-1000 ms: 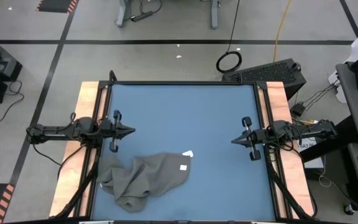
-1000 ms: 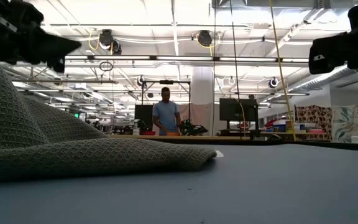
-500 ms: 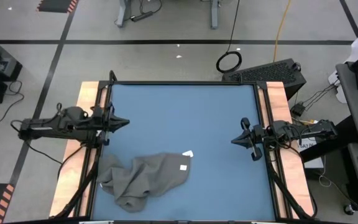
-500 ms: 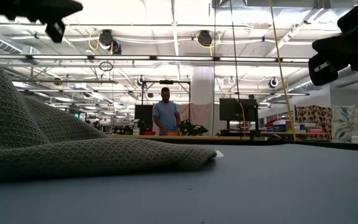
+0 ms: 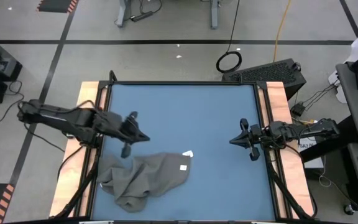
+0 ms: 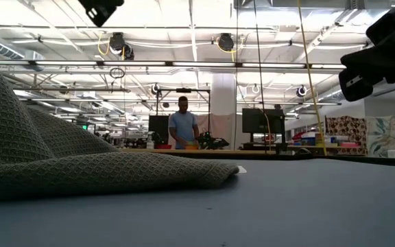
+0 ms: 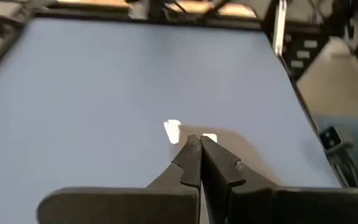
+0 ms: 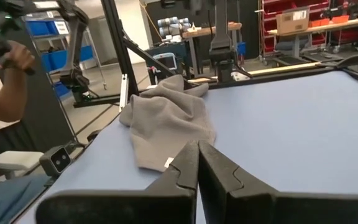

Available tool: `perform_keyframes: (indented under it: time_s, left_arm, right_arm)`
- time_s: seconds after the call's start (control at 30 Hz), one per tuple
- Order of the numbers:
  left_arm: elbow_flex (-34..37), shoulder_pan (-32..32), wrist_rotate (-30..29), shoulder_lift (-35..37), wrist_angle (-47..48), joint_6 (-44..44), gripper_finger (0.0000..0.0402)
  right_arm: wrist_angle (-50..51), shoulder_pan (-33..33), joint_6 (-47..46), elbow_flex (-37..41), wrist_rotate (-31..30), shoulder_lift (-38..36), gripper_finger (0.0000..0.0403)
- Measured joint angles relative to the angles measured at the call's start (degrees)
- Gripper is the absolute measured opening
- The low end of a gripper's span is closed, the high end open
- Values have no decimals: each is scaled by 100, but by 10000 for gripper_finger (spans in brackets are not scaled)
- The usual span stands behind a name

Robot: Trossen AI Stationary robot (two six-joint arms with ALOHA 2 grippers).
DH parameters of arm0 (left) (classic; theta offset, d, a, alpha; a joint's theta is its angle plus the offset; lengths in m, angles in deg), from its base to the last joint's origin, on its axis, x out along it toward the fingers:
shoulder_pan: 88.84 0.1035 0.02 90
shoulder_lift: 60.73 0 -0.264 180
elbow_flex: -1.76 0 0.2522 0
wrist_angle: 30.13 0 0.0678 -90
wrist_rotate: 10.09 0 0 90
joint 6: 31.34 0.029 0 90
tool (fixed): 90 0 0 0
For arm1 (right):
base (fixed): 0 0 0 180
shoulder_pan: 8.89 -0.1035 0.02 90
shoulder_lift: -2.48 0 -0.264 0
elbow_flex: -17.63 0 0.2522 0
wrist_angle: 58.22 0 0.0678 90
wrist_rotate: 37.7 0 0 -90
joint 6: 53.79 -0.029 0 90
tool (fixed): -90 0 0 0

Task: Roll towel
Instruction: Roll the gray towel

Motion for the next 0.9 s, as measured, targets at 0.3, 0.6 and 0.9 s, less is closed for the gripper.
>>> perform_keyframes:
  time_s: [0.3, 0.6, 0.9]
  left_arm:
    - [-230, -439, -405, -1075, -100, -163, 5]
    - [-228, -471, -435, -2170, -567, -373, 90]
    - [-226, -429, -437, -3215, -808, -472, 167]
  right_arm:
    - [5, -2, -545, 0, -98, 78, 0]
    - [1019, -2, -660, -874, -258, 399, 0]
    - [1956, 0, -560, -2426, -727, 1653, 0]
